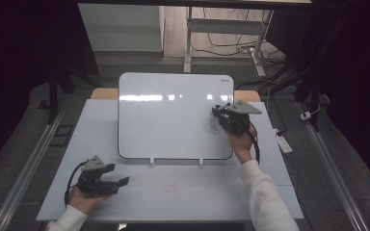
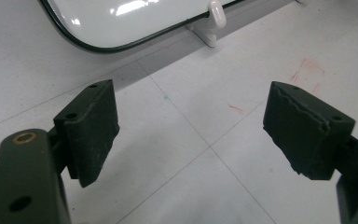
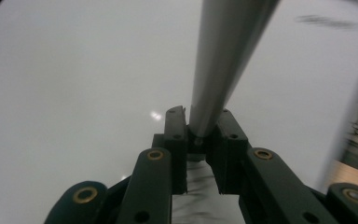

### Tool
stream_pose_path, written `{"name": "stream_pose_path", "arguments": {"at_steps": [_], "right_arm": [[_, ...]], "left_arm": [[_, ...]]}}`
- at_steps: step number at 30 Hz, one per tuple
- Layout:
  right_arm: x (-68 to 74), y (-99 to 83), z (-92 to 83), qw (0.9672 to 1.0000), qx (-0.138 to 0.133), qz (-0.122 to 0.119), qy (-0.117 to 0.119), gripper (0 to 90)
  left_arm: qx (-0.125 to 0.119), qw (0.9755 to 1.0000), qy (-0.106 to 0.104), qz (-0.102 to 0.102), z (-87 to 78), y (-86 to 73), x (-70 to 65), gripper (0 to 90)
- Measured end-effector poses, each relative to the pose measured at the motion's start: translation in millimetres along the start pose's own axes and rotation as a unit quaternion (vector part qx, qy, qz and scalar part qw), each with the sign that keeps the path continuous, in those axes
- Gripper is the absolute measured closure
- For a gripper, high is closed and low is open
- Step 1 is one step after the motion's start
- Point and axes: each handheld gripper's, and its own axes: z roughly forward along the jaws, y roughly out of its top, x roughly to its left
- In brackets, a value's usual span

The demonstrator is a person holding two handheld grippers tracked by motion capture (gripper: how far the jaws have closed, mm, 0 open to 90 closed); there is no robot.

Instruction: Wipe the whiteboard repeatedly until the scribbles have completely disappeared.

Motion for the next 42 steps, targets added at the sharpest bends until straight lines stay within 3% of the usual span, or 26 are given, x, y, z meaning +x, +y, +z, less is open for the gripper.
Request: {"name": "stream_pose_path", "arguments": {"at_steps": [2, 4, 6, 7, 8, 11, 12, 13, 16, 18, 19, 21, 22, 23, 24, 26, 27, 28, 30, 31, 32, 33, 36, 37, 38, 42], "right_arm": [[-7.2, 0.4, -1.1, 0.9996, -0.009, 0.026, -0.007, 77.7], [3.1, -1.6, 0.9, 0.9999, -0.004, 0.016, 0.003, 77.7], [20.2, -5.3, 4.5, 0.9994, 0.012, -0.02, 0.026, 77.7], [24.3, -5.5, 4.5, 0.9987, 0.015, -0.046, 0.018, 77.7], [21.1, -4.2, 3.6, 0.9987, 0.015, -0.045, 0.021, 77.7], [-2.8, -0.9, -3.2, 0.9997, -0.003, 0.012, -0.02, 77.7], [-6.4, -1.6, -4.2, 0.9994, -0.006, 0.03, -0.019, 77.7], [-3.5, -2.6, -4.5, 0.9992, -0.008, 0.032, -0.022, 77.7], [19.2, -7.5, 1.5, 0.9997, 0.009, -0.001, 0.022, 77.7], [24.2, -8.4, 2.0, 0.9992, 0.013, -0.029, 0.022, 77.7], [19.0, -7.7, 0.7, 0.9996, 0.01, -0.019, 0.019, 77.7], [3.0, -5.5, -4.3, 0.9999, -0.002, 0.003, -0.016, 77.7], [-4.1, -5.1, -6.5, 0.9996, -0.007, 0.019, -0.022, 77.7], [-6.7, -5.4, -7.8, 0.9991, -0.009, 0.034, -0.023, 77.7], [-3.7, -6.5, -7.9, 0.9991, -0.01, 0.032, -0.024, 77.7], [10.6, -9.4, -5.4, 1.0, 0.008, -0.003, 0.0, 77.7], [15.8, -10.0, -5.2, 0.9995, 0.014, -0.028, -0.002, 77.7], [14.2, -9.1, -6.2, 0.9993, 0.016, -0.035, 0.0, 77.7], [-1.3, -6.4, -11.2, 0.9996, 0.004, -0.004, -0.028, 77.7], [-10.1, -6.5, -14.0, 0.9991, -0.003, 0.022, -0.036, 77.7], [-15.3, -7.9, -15.4, 0.9986, -0.007, 0.042, -0.03, 77.7], [-13.0, -9.4, -15.6, 0.9987, -0.005, 0.041, -0.03, 77.7], [12.1, -14.8, -10.7, 0.9998, 0.018, -0.008, 0.007, 77.7], [17.6, -15.1, -9.9, 0.9993, 0.023, -0.028, 0.009, 77.7], [17.2, -14.2, -10.0, 0.9991, 0.024, -0.033, 0.008, 77.7], [-6.1, -10.2, -13.4, 0.9995, 0.002, 0.019, -0.023, 77.7]], "left_arm": [[-0.002, 1.0, 0.001, 0.0, -0.6, 0.5, -0.2, 18.9], [0.0, 1.0, 0.001, -0.001, 0.2, 0.7, 0.5, 18.9], [0.002, 1.0, 0.001, -0.002, 1.4, 0.6, 0.5, 18.8], [0.002, 1.0, 0.001, -0.001, 1.3, 0.4, 0.4, 18.8], [0.001, 1.0, 0.0, 0.0, 0.9, 0.2, 0.5, 18.8], [-0.002, 1.0, 0.001, -0.001, -0.3, 0.2, -0.1, 18.8], [-0.002, 1.0, 0.001, -0.001, -0.3, 0.4, 0.0, 18.9], [-0.001, 1.0, 0.0, -0.001, 0.1, 0.7, 0.3, 18.9], [0.004, 1.0, 0.0, -0.001, 2.4, 1.1, 0.6, 18.8], [0.003, 1.0, -0.001, 0.0, 2.0, 0.8, 0.0, 18.8], [0.002, 1.0, -0.001, 0.001, 1.4, 0.5, -0.2, 18.8], [0.0, 1.0, 0.0, -0.001, 0.4, 0.2, -0.3, 18.8], [-0.001, 1.0, 0.001, -0.001, 0.2, 0.3, -0.2, 18.8], [0.0, 1.0, -0.001, -0.001, 0.4, 0.5, 0.2, 18.8], [0.001, 1.0, 0.0, -0.002, 1.1, 0.6, 0.5, 18.9], [0.003, 1.0, 0.0, -0.002, 2.1, 0.8, 0.9, 18.8], [0.004, 1.0, 0.0, -0.002, 2.5, 0.9, 0.8, 18.8], [0.004, 1.0, -0.001, -0.001, 2.4, 0.8, 0.5, 18.8], [0.003, 1.0, -0.001, 0.0, 1.6, 0.6, -0.2, 18.8], [0.002, 1.0, -0.001, 0.0, 1.1, 0.5, -0.5, 18.8], [0.0, 1.0, 0.0, -0.001, 0.7, 0.5, -0.8, 18.8], [0.0, 1.0, 0.0, -0.001, 0.7, 0.6, -0.5, 18.8], [0.004, 1.0, -0.001, -0.002, 2.8, 1.2, 0.6, 18.8], [0.005, 1.0, -0.001, -0.001, 3.3, 1.3, 0.3, 18.8], [0.005, 1.0, -0.001, 0.0, 3.4, 1.2, -0.2, 18.8], [0.0, 1.0, -0.001, 0.001, 0.7, 0.9, -1.5, 18.8]]}}
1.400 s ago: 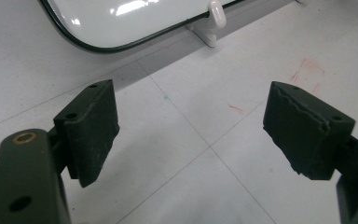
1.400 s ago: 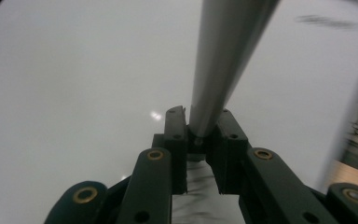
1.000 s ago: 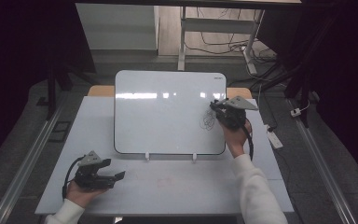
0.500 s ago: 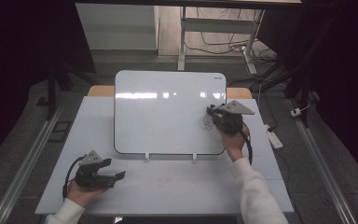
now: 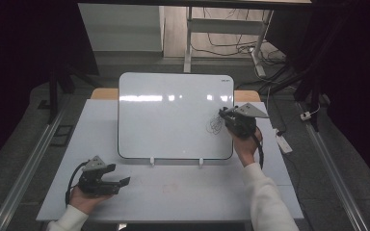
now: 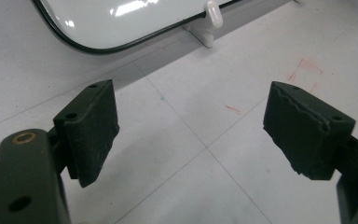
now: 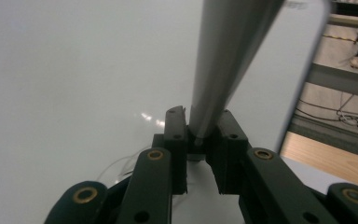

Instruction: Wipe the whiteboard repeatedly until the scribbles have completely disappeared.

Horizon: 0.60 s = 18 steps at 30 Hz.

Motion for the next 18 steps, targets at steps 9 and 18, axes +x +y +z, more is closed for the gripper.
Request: {"name": "stream_pose_path", "arguments": {"at_steps": [9, 18], "right_arm": [[10.3, -0.1, 1.9, 0.9999, 0.004, -0.012, 0.005, 77.7], [20.6, -0.5, 6.7, 0.9994, 0.01, -0.024, 0.025, 77.7]], "left_arm": [[0.003, 1.0, -0.001, 0.0, 1.6, 0.2, -0.3, 18.7], [0.004, 1.0, -0.002, -0.001, 1.9, 0.5, -0.9, 18.7]]}}
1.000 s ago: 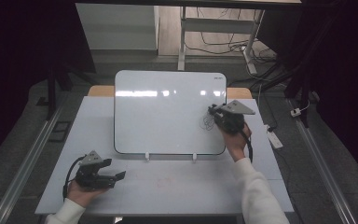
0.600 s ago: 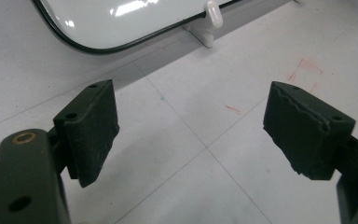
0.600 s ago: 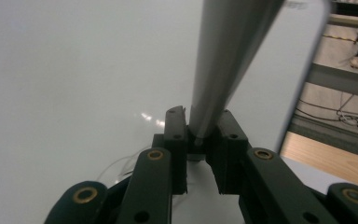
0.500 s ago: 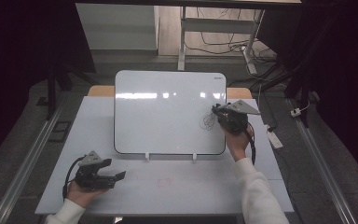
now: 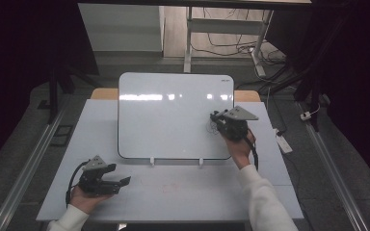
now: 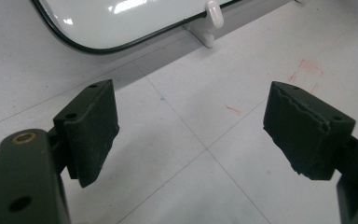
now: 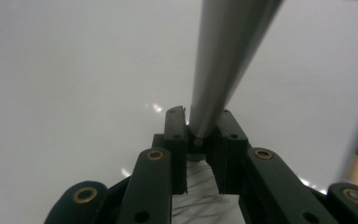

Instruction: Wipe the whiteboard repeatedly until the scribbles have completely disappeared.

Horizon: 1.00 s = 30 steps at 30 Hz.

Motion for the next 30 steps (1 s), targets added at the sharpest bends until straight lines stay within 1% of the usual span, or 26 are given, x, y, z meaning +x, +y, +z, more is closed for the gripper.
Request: {"name": "stream_pose_path", "arguments": {"at_steps": [1, 2, 3, 4, 5, 6, 7, 8, 10, 11, 12, 13, 14, 15, 16, 17, 18, 20, 22, 23, 24, 26, 27, 28, 29, 30], "right_arm": [[-7.0, 0.7, -0.3, 0.9998, -0.008, 0.017, -0.005, 77.7], [-7.4, 0.3, 0.0, 0.9997, -0.008, 0.025, -0.003, 77.7], [-2.0, -1.0, 0.4, 0.9998, -0.003, 0.017, 0.003, 77.7], [6.1, -3.0, 1.3, 0.9998, 0.006, 0.003, 0.02, 77.7], [12.8, -4.7, 2.3, 0.9994, 0.013, -0.011, 0.031, 77.7], [20.4, -6.6, 2.9, 0.9984, 0.022, -0.036, 0.037, 77.7], [23.5, -7.2, 2.7, 0.9977, 0.024, -0.055, 0.033, 77.7], [20.0, -5.9, 2.4, 0.9981, 0.022, -0.048, 0.032, 77.7], [5.0, -2.8, -0.2, 1.0, 0.003, -0.002, 0.008, 77.7], [-0.4, -2.9, -0.7, 0.9998, -0.001, 0.02, 0.01, 77.7], [1.8, -4.6, -0.7, 0.9997, 0.001, 0.02, 0.014, 77.7], [6.9, -5.9, -0.2, 0.9997, 0.007, 0.005, 0.022, 77.7], [15.9, -8.9, 0.4, 0.9991, 0.017, -0.015, 0.037, 77.7], [26.6, -13.0, 1.3, 0.9973, 0.029, -0.04, 0.054, 77.7], [31.5, -14.8, 0.9, 0.9961, 0.033, -0.06, 0.054, 77.7], [31.0, -14.3, 0.6, 0.9958, 0.035, -0.066, 0.053, 77.7], [26.3, -12.6, 0.6, 0.9969, 0.03, -0.052, 0.051, 77.7], [11.0, -6.9, -0.5, 0.9995, 0.013, -0.02, 0.019, 77.7], [6.4, -5.4, -0.4, 0.9998, 0.01, -0.004, 0.019, 77.7], [9.9, -6.2, -0.7, 0.9997, 0.012, -0.013, 0.017, 77.7], [16.9, -8.9, -1.0, 0.9989, 0.021, -0.029, 0.03, 77.7], [28.8, -16.5, -1.1, 0.9968, 0.035, -0.042, 0.058, 77.7], [34.1, -20.6, -2.4, 0.9954, 0.041, -0.06, 0.062, 77.7], [36.0, -22.5, -4.4, 0.9947, 0.043, -0.072, 0.06, 77.7], [33.8, -22.2, -4.7, 0.9951, 0.041, -0.067, 0.061, 77.7], [29.0, -20.5, -5.9, 0.9966, 0.036, -0.056, 0.048, 77.7]], "left_arm": [[-0.002, 1.0, 0.001, 0.0, -0.5, 0.0, -0.2, 18.7], [-0.003, 1.0, 0.0, 0.0, -1.3, 0.0, -0.1, 18.8], [-0.004, 1.0, 0.0, -0.001, -1.4, 0.1, 0.3, 18.8], [-0.003, 1.0, 0.0, -0.001, -1.1, 0.1, 0.9, 18.8], [-0.002, 1.0, 0.0, -0.003, -0.5, 0.1, 1.4, 18.8], [0.0, 1.0, 0.0, -0.002, 0.1, 0.1, 1.9, 18.7], [0.0, 1.0, 0.0, -0.002, 0.4, 0.1, 2.0, 18.7], [0.001, 1.0, 0.0, -0.002, 0.6, 0.1, 1.6, 18.8], [-0.001, 1.0, 0.0, 0.0, -0.4, 0.0, 0.4, 18.7], [-0.002, 1.0, 0.001, 0.0, -1.3, -0.1, -0.2, 18.7], [-0.003, 1.0, 0.001, 0.0, -1.6, -0.1, -0.1, 18.8], [-0.003, 1.0, 0.0, 0.0, -1.7, -0.1, 0.4, 18.8], [-0.002, 1.0, 0.0, -0.002, -1.1, -0.1, 1.4, 18.8], [-0.001, 1.0, 0.001, -0.004, -0.4, -0.1, 2.1, 18.8], [0.0, 1.0, 0.0, -0.004, 0.1, -0.1, 2.4, 18.8], [0.001, 1.0, 0.0, -0.003, 0.6, 0.0, 2.3, 18.7], [0.002, 1.0, 0.0, -0.001, 0.8, 0.1, 1.8, 18.7], [0.001, 1.0, 0.001, 0.001, 0.3, 0.1, -0.1, 18.7], [-0.002, 1.0, 0.001, 0.001, -0.8, 0.1, -0.5, 18.7], [-0.002, 1.0, 0.0, 0.0, -1.0, 0.0, 0.1, 18.7], [-0.002, 1.0, 0.0, -0.001, -0.9, -0.1, 0.8, 18.7], [0.0, 1.0, 0.0, -0.004, -0.2, -0.4, 2.1, 18.7], [0.0, 1.0, 0.0, -0.004, -0.1, -0.4, 2.5, 18.7], [0.0, 1.0, 0.0, -0.004, 0.0, -0.4, 2.4, 18.7], [0.0, 1.0, 0.0, -0.003, 0.2, -0.2, 2.1, 18.8], [0.001, 1.0, 0.001, -0.002, 0.3, 0.0, 1.3, 18.7]]}}
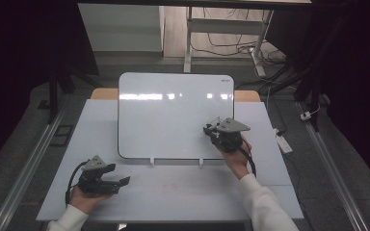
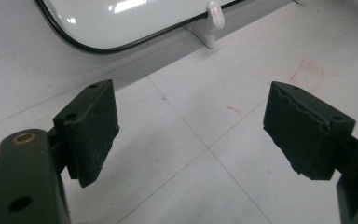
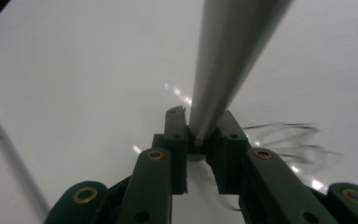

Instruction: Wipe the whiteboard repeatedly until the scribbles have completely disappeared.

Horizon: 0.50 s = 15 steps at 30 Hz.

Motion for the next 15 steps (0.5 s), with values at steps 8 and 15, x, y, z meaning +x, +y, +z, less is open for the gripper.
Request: {"name": "stream_pose_path", "arguments": {"at_steps": [8, 15], "right_arm": [[7.8, -5.7, -2.0, 0.9998, 0.011, -0.014, 0.007, 77.7], [-15.1, -5.1, -10.5, 0.999, -0.012, 0.036, -0.025, 77.7]], "left_arm": [[0.0, 1.0, 0.0, -0.001, 0.0, 0.0, 0.1, 18.7], [-0.002, 1.0, 0.0, 0.002, -1.1, 0.1, -1.5, 18.7]]}}
